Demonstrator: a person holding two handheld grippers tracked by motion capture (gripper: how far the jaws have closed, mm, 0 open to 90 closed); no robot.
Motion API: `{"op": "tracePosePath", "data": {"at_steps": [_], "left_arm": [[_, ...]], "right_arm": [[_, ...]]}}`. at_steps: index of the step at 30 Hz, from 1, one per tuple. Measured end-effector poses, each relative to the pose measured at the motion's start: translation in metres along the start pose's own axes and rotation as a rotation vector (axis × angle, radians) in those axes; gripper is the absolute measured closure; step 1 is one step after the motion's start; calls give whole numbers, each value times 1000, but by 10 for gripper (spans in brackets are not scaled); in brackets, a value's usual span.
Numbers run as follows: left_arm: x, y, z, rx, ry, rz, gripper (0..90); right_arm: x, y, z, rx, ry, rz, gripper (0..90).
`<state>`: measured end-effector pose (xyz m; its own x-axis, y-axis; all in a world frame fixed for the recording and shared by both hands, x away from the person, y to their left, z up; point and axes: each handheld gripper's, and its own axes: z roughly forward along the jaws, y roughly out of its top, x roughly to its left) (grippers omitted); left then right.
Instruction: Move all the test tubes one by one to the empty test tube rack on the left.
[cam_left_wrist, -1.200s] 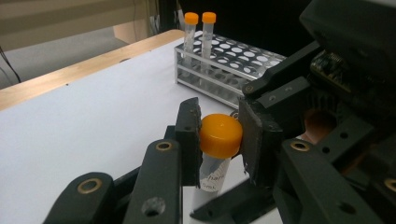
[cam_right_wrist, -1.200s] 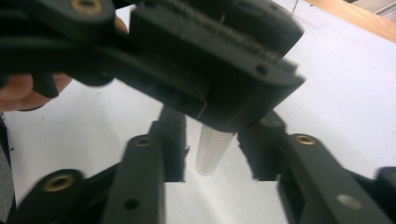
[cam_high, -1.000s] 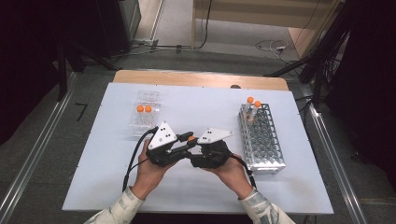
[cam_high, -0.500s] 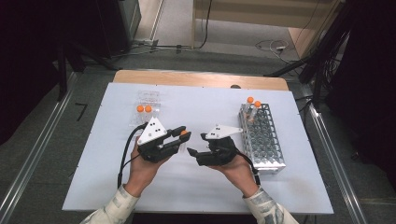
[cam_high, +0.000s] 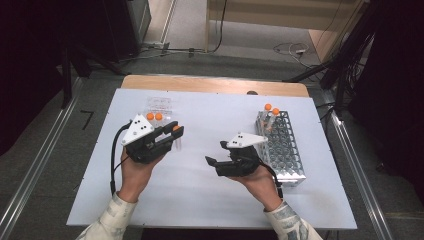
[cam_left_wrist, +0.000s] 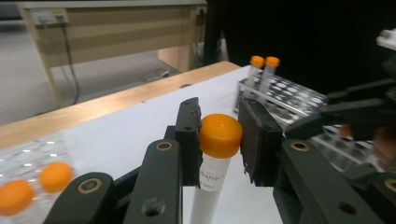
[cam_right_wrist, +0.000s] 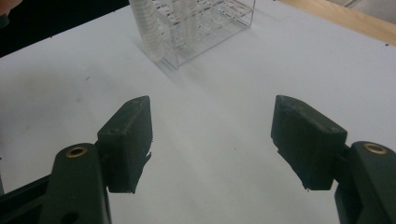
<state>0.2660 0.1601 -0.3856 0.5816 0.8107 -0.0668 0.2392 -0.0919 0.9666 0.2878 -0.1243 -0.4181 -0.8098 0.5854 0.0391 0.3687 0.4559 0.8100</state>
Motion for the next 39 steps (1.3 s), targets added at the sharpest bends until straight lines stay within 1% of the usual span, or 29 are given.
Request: {"op": "tracePosePath", "data": {"at_steps": [6, 8, 14, 19, 21, 29, 33, 39], "left_arm": [[23, 1, -3, -5, 61, -29, 702], [28, 2, -3, -6, 80, -28, 702], [42, 6, 1, -9, 118, -35, 702], [51, 4, 5, 0, 138, -43, 702], [54, 4, 8, 1, 153, -41, 702], [57, 1, 11, 12, 176, -27, 702], [58, -1, 12, 13, 177, -35, 702], [59, -6, 15, 27, 176, -42, 702]], "right_arm": [[0, 0, 1, 7, -2, 6, 278], [0, 0, 1, 6, -1, 9, 279], [0, 0, -2, 3, -4, 9, 280], [-2, -1, -3, -3, -7, 14, 281], [-3, -1, -4, -6, -8, 13, 281], [-2, 0, -6, -11, -8, 15, 283], [-2, 0, -6, -12, -9, 16, 284], [-2, 0, -6, -11, -8, 16, 285]]}}
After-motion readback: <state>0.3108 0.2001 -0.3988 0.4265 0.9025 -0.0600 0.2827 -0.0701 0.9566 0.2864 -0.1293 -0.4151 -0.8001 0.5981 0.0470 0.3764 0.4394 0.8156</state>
